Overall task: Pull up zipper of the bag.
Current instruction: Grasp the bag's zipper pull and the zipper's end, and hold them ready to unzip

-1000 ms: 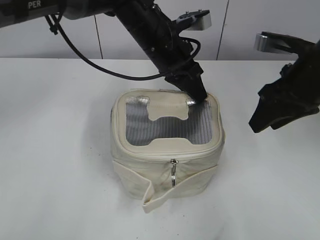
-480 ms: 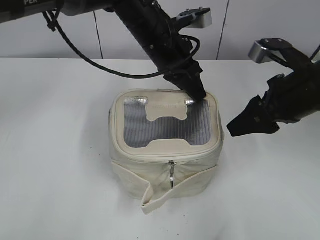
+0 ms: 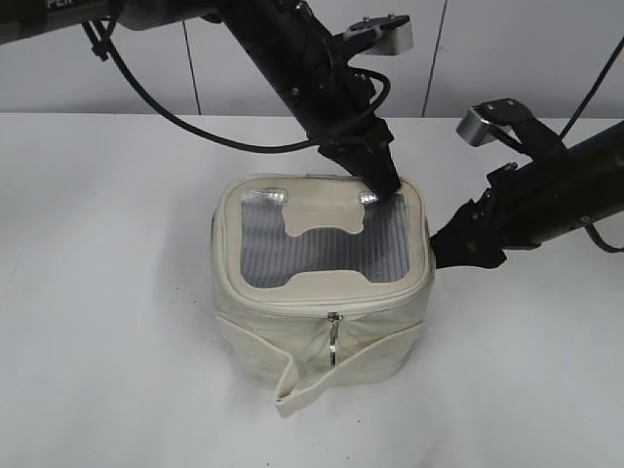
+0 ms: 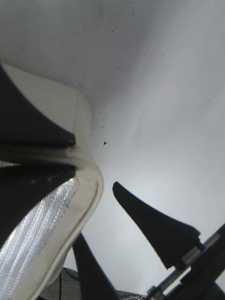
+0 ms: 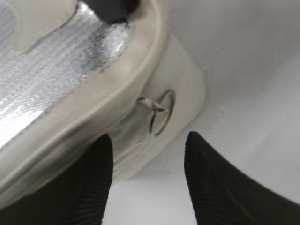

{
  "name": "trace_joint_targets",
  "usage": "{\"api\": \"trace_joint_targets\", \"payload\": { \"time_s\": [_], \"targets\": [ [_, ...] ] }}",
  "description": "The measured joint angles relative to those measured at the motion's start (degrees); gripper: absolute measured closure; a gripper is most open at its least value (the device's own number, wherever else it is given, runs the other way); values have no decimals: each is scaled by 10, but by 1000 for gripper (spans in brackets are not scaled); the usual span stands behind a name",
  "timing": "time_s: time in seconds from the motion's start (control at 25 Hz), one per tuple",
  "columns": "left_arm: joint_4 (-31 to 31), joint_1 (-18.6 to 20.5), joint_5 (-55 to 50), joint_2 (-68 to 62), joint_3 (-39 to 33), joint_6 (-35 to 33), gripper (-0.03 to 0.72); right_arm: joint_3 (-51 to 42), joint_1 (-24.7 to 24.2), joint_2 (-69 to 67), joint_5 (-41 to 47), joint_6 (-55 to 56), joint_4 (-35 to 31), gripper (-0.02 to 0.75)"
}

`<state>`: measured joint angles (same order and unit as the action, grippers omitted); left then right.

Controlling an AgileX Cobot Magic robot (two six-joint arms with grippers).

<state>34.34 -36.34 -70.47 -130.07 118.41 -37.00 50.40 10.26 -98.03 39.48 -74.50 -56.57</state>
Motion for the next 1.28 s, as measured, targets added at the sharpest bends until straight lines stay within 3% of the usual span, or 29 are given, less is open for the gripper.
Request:
{"api": "trace_joint_targets", "payload": {
  "time_s": [0.28, 0.36, 0.44, 0.48, 0.6, 0.96, 1.28],
  "targets": [
    [-1, 0, 0, 0, 0, 0, 612, 5, -2, -44, -33, -103, -95, 370],
    [-1, 0, 0, 0, 0, 0, 612, 7, -3, -56, -31, -135, -131, 462],
    [-1, 0, 0, 0, 0, 0, 612, 7, -3, -61, -25, -149, -147, 631],
    [-1, 0, 0, 0, 0, 0, 612, 7, -3, -61, -21, -151, -150, 678],
    [-2, 0, 0, 0, 0, 0, 612, 7, -3, -62, -20, -127, -148, 727],
    [-4, 0, 0, 1, 0, 6, 612, 7, -3, 10, -2, 97, 22, 732],
    [-5, -1, 0, 1, 0, 10, 612, 9, -3, 38, 58, 178, 97, 732]
  ]
}}
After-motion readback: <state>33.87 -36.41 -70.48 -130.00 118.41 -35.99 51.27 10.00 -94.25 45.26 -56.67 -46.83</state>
